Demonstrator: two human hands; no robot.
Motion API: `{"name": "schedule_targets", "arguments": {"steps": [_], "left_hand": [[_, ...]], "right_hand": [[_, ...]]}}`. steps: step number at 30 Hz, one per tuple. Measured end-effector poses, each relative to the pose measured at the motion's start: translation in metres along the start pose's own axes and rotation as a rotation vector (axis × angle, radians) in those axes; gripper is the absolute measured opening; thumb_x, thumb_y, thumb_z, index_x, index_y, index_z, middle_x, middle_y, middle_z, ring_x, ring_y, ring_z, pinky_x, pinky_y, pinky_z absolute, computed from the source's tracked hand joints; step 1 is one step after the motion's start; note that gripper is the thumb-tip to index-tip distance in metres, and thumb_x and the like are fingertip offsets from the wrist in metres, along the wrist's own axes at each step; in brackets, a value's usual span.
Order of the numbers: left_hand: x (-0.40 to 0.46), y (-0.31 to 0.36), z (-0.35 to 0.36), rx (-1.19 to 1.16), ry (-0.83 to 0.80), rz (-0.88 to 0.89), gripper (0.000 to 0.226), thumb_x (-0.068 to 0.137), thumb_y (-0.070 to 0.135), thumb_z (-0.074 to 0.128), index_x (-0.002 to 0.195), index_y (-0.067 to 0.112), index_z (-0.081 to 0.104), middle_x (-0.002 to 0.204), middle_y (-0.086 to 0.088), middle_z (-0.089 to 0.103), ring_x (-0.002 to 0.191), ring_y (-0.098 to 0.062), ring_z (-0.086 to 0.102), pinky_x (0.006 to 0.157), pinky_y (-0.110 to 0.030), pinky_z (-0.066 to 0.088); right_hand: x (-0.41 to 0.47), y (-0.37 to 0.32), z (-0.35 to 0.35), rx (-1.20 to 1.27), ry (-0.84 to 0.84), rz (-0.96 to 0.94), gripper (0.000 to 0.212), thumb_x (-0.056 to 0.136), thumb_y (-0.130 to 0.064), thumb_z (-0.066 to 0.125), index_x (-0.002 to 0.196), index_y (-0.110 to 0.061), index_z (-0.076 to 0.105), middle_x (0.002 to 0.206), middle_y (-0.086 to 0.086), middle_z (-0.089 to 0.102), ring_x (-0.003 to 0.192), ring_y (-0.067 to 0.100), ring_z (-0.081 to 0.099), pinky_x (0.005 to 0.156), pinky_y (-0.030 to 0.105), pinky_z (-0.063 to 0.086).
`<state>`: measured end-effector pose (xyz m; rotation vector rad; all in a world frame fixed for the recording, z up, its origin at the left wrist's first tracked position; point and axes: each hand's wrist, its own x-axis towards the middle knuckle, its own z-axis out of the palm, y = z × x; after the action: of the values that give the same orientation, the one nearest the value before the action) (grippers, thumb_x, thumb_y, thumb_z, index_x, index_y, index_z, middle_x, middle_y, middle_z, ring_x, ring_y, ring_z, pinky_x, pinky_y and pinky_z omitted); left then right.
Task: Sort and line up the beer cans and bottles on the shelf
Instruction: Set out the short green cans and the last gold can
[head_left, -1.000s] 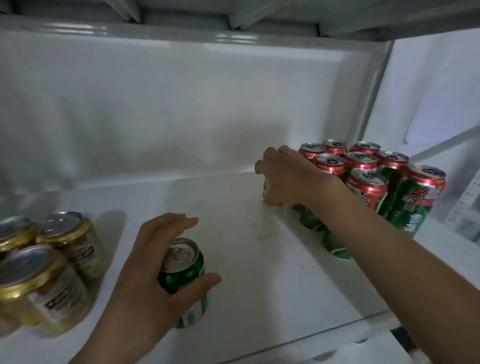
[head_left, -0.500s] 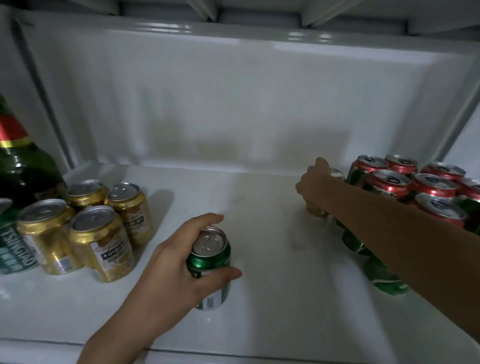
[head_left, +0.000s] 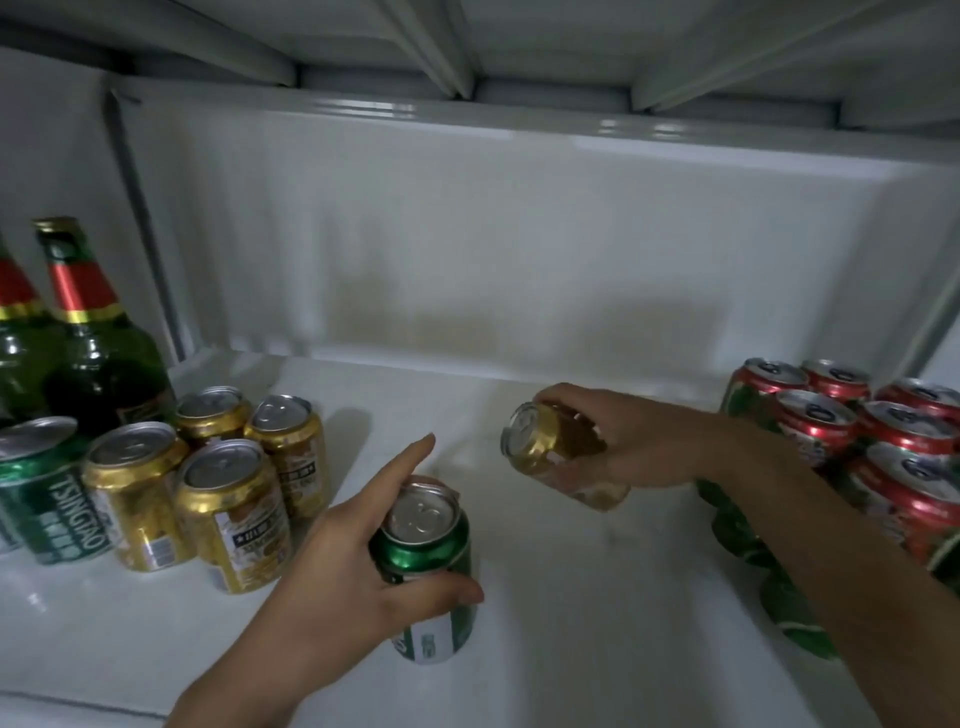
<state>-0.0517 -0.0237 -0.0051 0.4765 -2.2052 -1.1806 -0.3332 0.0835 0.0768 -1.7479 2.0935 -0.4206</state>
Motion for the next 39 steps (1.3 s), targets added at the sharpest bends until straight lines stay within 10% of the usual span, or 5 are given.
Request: {"name": "schedule_targets", "arguments": {"steps": [11,19,33,39], "left_hand": [[0.010,0.001,-0.007,0.047,0.042,-0.012,0.056,0.059,0.047,0.094,0.106,0.034,0.065,0.099,0.014,0.075,0.093,-0.005,0.072,0.083,-0.039,0.061],[0.022,0.006,-0.008,0.059,0.081,0.001,0.052,0.063,0.055,0.088,0.104,0.035,0.064,0.096,0.014,0.074,0.090,-0.007,0.072,0.081,-0.040,0.060],[-0.032,0.033,-0.071,0.094,0.218,-0.009,0.062,0.062,0.055,0.090,0.114,0.032,0.064,0.106,0.016,0.073,0.100,-0.005,0.071,0.087,-0.032,0.060],[-0.087,0.035,-0.133,0.133,0.359,-0.047,0.060,0.062,0.059,0.083,0.113,0.037,0.061,0.106,0.021,0.073,0.099,-0.001,0.071,0.084,-0.023,0.059]], "right_hand": [[-0.046,0.005,0.089,0.700,0.442,-0.142,0.095,0.057,-0.074,0.084,0.136,-0.030,0.056,0.131,-0.009,0.068,0.122,0.014,0.065,0.099,0.036,0.056],[-0.053,-0.001,0.096,0.702,0.510,-0.100,0.058,0.074,-0.028,0.077,0.128,-0.033,0.057,0.121,-0.021,0.070,0.113,0.004,0.066,0.089,0.021,0.057],[-0.032,-0.077,0.124,0.821,0.611,-0.206,0.102,0.035,-0.083,0.084,0.123,-0.033,0.065,0.119,-0.014,0.073,0.099,0.006,0.073,0.074,0.020,0.060],[-0.008,-0.142,0.145,0.849,0.572,-0.288,0.065,0.055,-0.028,0.082,0.117,-0.034,0.065,0.108,-0.022,0.074,0.091,-0.004,0.072,0.065,0.009,0.055]]}}
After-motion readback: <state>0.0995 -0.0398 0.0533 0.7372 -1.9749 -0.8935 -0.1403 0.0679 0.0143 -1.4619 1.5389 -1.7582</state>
